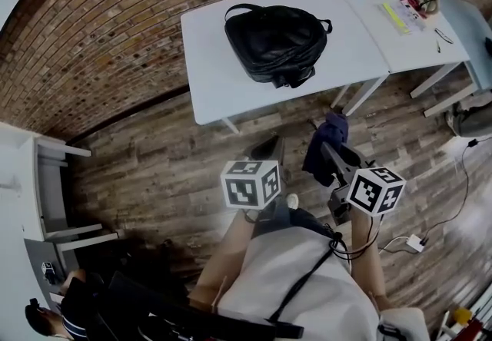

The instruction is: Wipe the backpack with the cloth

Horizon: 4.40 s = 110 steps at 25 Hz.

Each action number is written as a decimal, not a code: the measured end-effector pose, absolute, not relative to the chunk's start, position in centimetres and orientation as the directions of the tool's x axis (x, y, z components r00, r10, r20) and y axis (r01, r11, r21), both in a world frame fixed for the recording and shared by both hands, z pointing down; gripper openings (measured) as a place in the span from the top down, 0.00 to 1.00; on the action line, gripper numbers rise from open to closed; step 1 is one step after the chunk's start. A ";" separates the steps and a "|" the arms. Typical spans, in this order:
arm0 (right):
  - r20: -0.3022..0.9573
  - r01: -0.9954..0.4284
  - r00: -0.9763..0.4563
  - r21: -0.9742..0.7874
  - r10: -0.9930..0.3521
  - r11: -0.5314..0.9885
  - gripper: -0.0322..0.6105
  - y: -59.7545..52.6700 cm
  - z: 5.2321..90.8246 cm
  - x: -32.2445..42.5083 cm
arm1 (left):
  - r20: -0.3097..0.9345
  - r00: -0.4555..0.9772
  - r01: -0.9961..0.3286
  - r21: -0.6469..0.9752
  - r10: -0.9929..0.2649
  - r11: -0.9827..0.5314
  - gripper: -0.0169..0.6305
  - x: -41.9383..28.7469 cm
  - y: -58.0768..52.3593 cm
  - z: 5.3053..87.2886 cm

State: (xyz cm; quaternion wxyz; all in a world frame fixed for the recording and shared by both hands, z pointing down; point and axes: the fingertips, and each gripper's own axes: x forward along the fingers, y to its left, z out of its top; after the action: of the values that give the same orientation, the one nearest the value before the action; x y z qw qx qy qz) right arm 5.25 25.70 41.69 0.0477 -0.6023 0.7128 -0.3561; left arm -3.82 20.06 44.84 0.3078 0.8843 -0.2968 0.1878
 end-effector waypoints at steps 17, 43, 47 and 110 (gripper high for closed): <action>0.368 -0.824 -0.279 -0.567 -0.887 0.024 0.88 14.2 41.8 9.9 | 0.500 0.766 -0.624 0.432 -0.403 -0.651 0.97 2.0 8.5 44.3; 0.373 -0.801 -0.471 -0.560 -0.799 0.211 0.88 -3.2 41.4 14.3 | 0.543 0.613 -0.789 0.447 -0.574 -0.421 0.97 2.5 -5.8 46.0; 0.372 -0.765 -0.570 -0.566 -0.732 0.308 0.88 -6.4 41.1 13.3 | 0.552 0.550 -0.830 0.445 -0.626 -0.337 0.97 1.8 -7.4 45.9; 0.767 -0.720 -0.510 -0.133 -0.389 0.682 0.88 -22.6 49.1 -0.2 | 0.589 0.373 -0.882 0.465 -0.717 -0.076 0.97 -6.4 -9.7 47.1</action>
State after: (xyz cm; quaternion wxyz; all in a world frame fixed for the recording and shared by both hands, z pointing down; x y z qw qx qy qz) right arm -0.22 -22.59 49.07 -0.3689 -0.3300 0.8395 -0.2244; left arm -6.42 -9.75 47.09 0.3988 0.7261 -0.5505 0.1035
